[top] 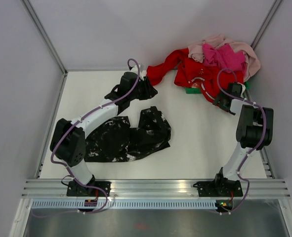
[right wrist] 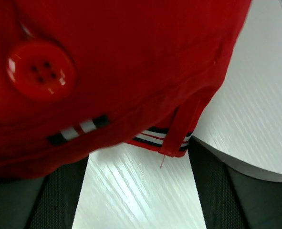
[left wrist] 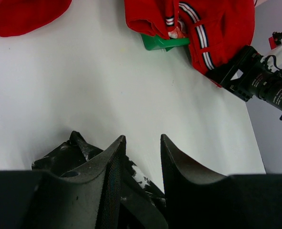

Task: Fold and stack the trousers
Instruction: Flatten the trousers out

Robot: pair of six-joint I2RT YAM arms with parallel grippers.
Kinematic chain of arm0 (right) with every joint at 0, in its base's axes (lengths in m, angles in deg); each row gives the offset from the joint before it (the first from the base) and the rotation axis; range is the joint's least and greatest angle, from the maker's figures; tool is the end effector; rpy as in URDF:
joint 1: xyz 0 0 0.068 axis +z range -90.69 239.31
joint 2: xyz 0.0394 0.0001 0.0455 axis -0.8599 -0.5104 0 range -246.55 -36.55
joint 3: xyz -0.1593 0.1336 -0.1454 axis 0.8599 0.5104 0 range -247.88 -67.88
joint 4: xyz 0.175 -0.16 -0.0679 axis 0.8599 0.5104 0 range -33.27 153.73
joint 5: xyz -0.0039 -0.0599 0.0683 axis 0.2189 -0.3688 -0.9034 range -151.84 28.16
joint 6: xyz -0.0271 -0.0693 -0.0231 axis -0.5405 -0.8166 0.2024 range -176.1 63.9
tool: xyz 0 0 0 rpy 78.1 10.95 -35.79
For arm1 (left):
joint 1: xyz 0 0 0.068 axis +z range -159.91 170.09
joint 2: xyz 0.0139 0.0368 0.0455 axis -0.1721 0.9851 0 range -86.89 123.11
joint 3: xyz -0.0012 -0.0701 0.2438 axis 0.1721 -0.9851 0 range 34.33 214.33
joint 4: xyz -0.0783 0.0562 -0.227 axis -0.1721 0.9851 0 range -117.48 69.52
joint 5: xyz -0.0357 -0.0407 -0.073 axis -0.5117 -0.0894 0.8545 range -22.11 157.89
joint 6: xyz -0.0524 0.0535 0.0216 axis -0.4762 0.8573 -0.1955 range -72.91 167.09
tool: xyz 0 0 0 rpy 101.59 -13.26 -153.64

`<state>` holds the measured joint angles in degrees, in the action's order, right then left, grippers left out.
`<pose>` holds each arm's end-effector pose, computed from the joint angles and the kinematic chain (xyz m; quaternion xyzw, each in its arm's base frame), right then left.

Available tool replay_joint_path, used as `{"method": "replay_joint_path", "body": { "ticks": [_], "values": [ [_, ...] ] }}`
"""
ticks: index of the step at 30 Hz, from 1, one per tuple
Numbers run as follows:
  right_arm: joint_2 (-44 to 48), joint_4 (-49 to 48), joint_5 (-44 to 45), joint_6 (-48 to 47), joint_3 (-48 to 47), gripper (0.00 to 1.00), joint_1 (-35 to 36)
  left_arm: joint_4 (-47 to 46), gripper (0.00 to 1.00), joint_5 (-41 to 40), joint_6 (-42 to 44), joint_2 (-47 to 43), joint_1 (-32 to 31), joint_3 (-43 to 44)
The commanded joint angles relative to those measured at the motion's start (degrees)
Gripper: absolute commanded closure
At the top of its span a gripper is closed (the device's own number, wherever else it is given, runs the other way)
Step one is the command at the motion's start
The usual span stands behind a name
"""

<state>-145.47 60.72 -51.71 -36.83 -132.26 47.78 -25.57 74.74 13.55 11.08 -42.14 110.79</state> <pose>0.3867 -0.0908 0.1219 0.2775 0.8898 -0.0585 0.3574 0.3489 -0.2294 0.2714 0.0233 0.8347 -0.3394 0.4330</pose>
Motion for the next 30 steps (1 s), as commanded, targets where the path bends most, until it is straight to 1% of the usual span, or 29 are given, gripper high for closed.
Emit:
{"method": "replay_joint_path", "body": {
  "ticks": [1, 3, 4, 5, 6, 7, 9, 13, 16, 19, 20, 22, 23, 24, 25, 26, 27, 28, 29, 30],
  "values": [
    [-2.52, -1.79, 1.21, 0.33, -3.03, 0.16, -0.25, 1.16, 0.59, -1.32, 3.22, -2.7, 0.59, -0.26],
    [-2.17, -2.57, 0.86, -0.37, -3.21, 0.25, -0.25, 1.08, 0.59, -1.49, 2.87, -2.44, 0.68, -0.09],
    [-1.82, -2.58, 0.59, -0.81, -3.38, 0.38, -0.25, 1.08, 0.58, -1.4, 2.6, -2.35, 0.76, -0.09],
    [-1.47, -1.89, 0.07, -1.16, -3.91, 0.45, -0.25, 0.47, 0.58, -0.88, 2.08, -2.09, 0.76, 0.0],
    [-0.07, -1.97, -0.2, -1.77, -3.91, 0.57, -0.25, 0.2, 0.58, -0.61, 1.9, -2.0, 0.76, 0.09],
    [0.9, -1.97, -0.37, -2.12, -3.91, 0.79, -0.25, 0.02, 0.59, -0.18, 1.55, -1.82, 0.76, 0.17],
    [4.31, -2.49, 0.24, -3.35, -3.91, 0.99, -0.25, -0.16, 0.59, 0.79, 1.29, -1.38, 0.76, 0.44],
    [10.21, -2.67, -0.37, -5.72, -5.92, 1.0, -0.25, 0.46, 0.59, 1.32, 1.02, -1.91, 0.85, 0.0],
    [13.29, -1.35, -1.6, -5.56, -10.4, 1.0, -0.25, 0.9, 0.59, 0.62, 1.28, -2.96, 0.85, -0.97],
    [13.48, -1.62, -3.71, -5.29, -17.08, 1.0, -0.25, 1.43, 0.58, 0.27, 1.46, -3.84, 0.85, -1.76],
    [11.73, -1.35, -4.76, -5.03, -21.53, 1.0, -0.25, 1.51, 0.57, 0.35, 1.55, -4.02, 0.94, -1.93],
    [8.66, 0.39, -6.51, -5.03, -27.52, 1.0, -0.25, 2.13, 0.44, 0.27, 1.72, -4.63, 1.03, -1.85],
    [4.46, 3.02, -7.14, -5.29, -34.25, 1.0, -0.25, 2.48, 0.37, 0.09, 1.72, -4.81, 1.03, -1.59],
    [2.42, 3.83, -7.75, -5.38, -37.45, 1.0, -0.33, 3.27, 0.15, -0.08, 1.81, -4.98, 1.11, -1.41],
    [0.23, 4.36, -8.63, -5.47, -39.92, 1.0, -0.25, 4.06, 0.07, -0.87, 2.25, -5.42, 1.2, -1.15],
    [-4.06, 5.32, -8.9, -5.38, -44.73, 1.0, -0.25, 4.85, 0.01, -1.4, 2.34, -5.77, 1.2, -0.45],
    [-6.19, 5.85, -9.07, -5.38, -47.22, 1.0, -0.25, 5.64, 0.0, -1.84, 2.69, -6.04, 1.46, -0.01],
    [-8.56, 6.99, -9.77, -5.38, -51.77, 1.0, -0.25, 7.65, 0.0, -2.54, 3.39, -6.56, 1.73, 0.43],
    [-12.94, 7.17, -9.87, -5.38, -53.64, 1.0, -0.25, 8.71, 0.0, -2.89, 3.74, -6.83, 1.9, 1.39],
    [-14.98, 7.09, -9.95, -5.29, -55.31, 1.0, -0.25, 9.85, 0.0, -3.25, 4.09, -7.09, 2.43, 1.93]
  ]
}}
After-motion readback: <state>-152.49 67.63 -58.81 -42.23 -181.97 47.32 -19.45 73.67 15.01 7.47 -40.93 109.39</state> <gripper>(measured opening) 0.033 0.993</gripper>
